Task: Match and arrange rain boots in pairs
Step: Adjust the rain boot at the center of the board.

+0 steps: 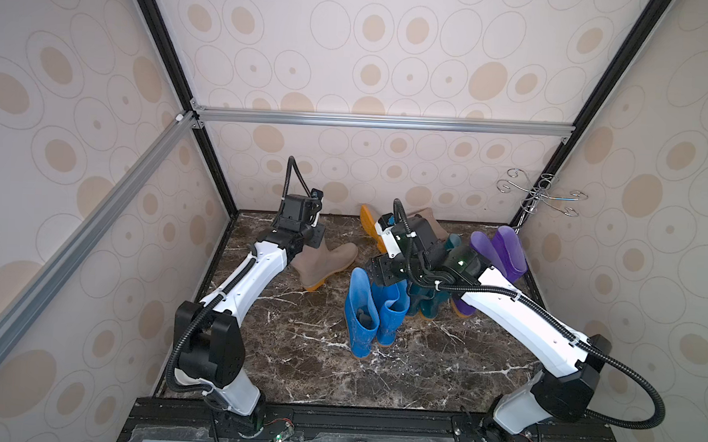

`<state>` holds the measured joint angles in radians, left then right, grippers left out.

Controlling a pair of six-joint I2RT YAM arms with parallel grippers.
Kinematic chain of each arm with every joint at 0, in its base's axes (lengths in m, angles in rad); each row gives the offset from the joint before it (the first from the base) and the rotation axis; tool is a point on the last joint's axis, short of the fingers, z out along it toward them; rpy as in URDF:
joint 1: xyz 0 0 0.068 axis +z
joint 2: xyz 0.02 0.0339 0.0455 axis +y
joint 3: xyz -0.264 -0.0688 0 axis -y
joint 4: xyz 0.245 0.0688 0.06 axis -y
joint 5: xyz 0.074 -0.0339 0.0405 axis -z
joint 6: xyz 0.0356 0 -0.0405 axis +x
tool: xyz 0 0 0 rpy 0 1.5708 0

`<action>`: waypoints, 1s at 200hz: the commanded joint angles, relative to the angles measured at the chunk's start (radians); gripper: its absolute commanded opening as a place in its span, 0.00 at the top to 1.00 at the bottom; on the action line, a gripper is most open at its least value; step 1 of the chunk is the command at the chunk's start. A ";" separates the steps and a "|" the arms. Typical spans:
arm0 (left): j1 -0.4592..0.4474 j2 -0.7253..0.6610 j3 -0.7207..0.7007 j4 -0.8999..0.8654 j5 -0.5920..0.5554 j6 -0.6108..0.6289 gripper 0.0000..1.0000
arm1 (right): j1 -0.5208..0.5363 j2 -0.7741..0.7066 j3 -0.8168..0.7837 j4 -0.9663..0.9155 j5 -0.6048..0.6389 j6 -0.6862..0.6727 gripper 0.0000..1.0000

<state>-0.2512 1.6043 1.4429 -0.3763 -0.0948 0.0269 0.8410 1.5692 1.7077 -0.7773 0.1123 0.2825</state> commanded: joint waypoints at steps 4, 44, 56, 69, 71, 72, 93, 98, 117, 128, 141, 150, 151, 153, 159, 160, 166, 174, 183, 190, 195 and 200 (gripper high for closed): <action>0.037 -0.058 0.027 -0.014 -0.089 -0.077 1.00 | -0.002 0.012 0.023 0.000 0.013 0.000 0.28; 0.043 -0.091 0.001 -0.014 -0.131 -0.130 1.00 | -0.004 0.013 0.023 -0.004 0.007 -0.011 0.28; 0.043 -0.097 -0.008 -0.006 -0.133 -0.154 1.00 | -0.006 0.014 0.022 -0.002 0.002 -0.013 0.28; 0.043 -0.101 -0.015 0.004 -0.123 -0.196 0.96 | -0.008 0.016 0.022 -0.003 -0.002 -0.017 0.28; 0.043 -0.101 -0.018 0.005 -0.120 -0.201 0.94 | -0.008 0.017 0.023 -0.005 -0.002 -0.017 0.28; 0.043 -0.101 -0.020 0.006 -0.118 -0.204 0.93 | -0.008 0.016 0.023 -0.005 -0.003 -0.017 0.28; 0.041 -0.114 -0.044 0.026 -0.084 -0.259 0.61 | -0.008 0.012 0.023 -0.009 -0.004 -0.019 0.28; 0.039 -0.119 -0.043 0.027 -0.084 -0.270 0.53 | -0.008 0.010 0.023 -0.009 -0.003 -0.020 0.28; 0.020 -0.137 -0.009 0.015 -0.116 -0.273 0.37 | -0.013 -0.004 0.023 -0.012 0.004 -0.025 0.28; 0.000 -0.145 0.033 0.004 -0.132 -0.257 0.32 | -0.013 -0.013 0.022 -0.014 0.010 -0.029 0.28; -0.035 -0.143 0.094 -0.015 -0.144 -0.246 0.24 | -0.016 -0.030 0.023 -0.016 0.016 -0.029 0.28; -0.064 -0.134 0.142 -0.027 -0.150 -0.245 0.22 | -0.020 -0.041 0.023 -0.013 0.022 -0.030 0.28; -0.068 -0.132 0.147 -0.029 -0.151 -0.246 0.22 | -0.020 -0.043 0.023 -0.013 0.023 -0.031 0.28; -0.074 -0.129 0.158 -0.031 -0.151 -0.247 0.22 | -0.019 -0.046 0.022 -0.013 0.024 -0.030 0.28; -0.095 -0.119 0.185 -0.033 -0.145 -0.250 0.20 | -0.021 -0.054 0.020 -0.013 0.029 -0.032 0.28; -0.098 -0.117 0.188 -0.032 -0.143 -0.251 0.20 | -0.022 -0.055 0.020 -0.013 0.031 -0.032 0.28; -0.115 -0.106 0.208 -0.024 -0.122 -0.263 0.17 | -0.024 -0.064 0.018 -0.013 0.039 -0.031 0.28; -0.135 -0.088 0.230 -0.010 -0.089 -0.284 0.14 | -0.026 -0.078 0.013 -0.012 0.054 -0.032 0.28; -0.154 -0.061 0.249 0.017 -0.049 -0.299 0.13 | -0.030 -0.096 0.007 -0.013 0.067 -0.030 0.28; -0.169 -0.036 0.261 0.040 -0.030 -0.311 0.13 | -0.033 -0.110 -0.001 -0.012 0.083 -0.029 0.28; -0.176 -0.016 0.270 0.055 -0.016 -0.321 0.13 | -0.037 -0.124 -0.007 -0.015 0.098 -0.023 0.28; -0.182 0.006 0.282 0.070 0.007 -0.327 0.13 | -0.039 -0.136 -0.014 -0.018 0.113 -0.016 0.28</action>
<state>-0.4046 1.5234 1.6730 -0.3588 -0.1749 -0.2436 0.8169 1.5101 1.7058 -0.7780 0.1516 0.2630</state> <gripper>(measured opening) 0.872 0.721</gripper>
